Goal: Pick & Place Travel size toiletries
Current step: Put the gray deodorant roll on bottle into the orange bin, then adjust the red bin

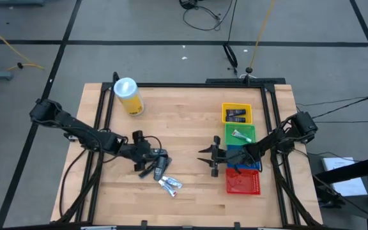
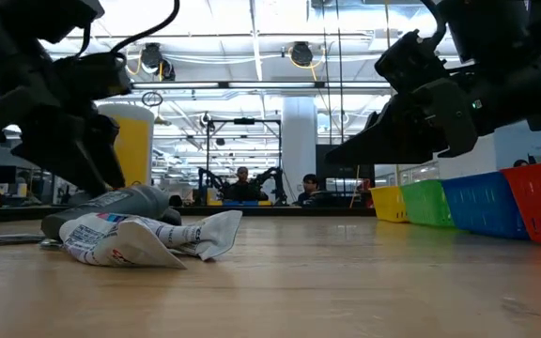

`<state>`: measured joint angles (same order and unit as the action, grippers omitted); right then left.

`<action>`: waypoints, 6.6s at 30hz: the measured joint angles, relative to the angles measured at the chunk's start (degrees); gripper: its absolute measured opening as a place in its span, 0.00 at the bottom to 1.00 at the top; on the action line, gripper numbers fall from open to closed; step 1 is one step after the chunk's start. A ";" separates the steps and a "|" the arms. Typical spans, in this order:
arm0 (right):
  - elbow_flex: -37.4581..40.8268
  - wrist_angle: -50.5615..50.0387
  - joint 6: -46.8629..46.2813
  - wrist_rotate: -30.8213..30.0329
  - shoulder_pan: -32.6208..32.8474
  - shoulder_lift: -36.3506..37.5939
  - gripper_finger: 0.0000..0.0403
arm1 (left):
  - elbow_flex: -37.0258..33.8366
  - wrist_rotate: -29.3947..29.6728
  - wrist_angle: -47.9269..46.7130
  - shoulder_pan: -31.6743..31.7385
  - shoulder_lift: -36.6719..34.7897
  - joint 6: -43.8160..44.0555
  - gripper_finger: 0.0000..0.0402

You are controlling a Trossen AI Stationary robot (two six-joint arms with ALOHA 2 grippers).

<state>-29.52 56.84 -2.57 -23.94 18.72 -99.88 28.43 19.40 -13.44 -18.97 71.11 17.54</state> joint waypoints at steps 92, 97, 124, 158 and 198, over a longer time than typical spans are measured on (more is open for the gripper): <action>5.55 -3.31 10.84 -23.62 4.39 29.29 0.33 | 42.95 -27.41 30.58 -2.69 35.94 -20.87 0.51; 9.76 -3.14 16.96 -31.33 11.09 44.48 0.33 | 44.30 -32.49 41.10 1.85 42.39 -18.43 0.54; 17.27 -3.15 16.73 -33.27 20.79 57.48 0.33 | 79.53 -19.06 19.62 5.32 67.12 -3.77 0.56; 17.25 -10.15 8.79 -33.22 20.79 55.48 0.33 | 79.45 -26.60 12.61 8.03 62.41 -10.38 0.79; -25.43 -99.06 -60.24 15.03 26.10 16.92 0.01 | 46.11 -22.34 36.38 2.55 51.56 -12.67 0.61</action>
<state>-54.95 -42.22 -62.80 -8.92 44.82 -82.96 74.54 -2.94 22.94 -16.43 122.67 4.87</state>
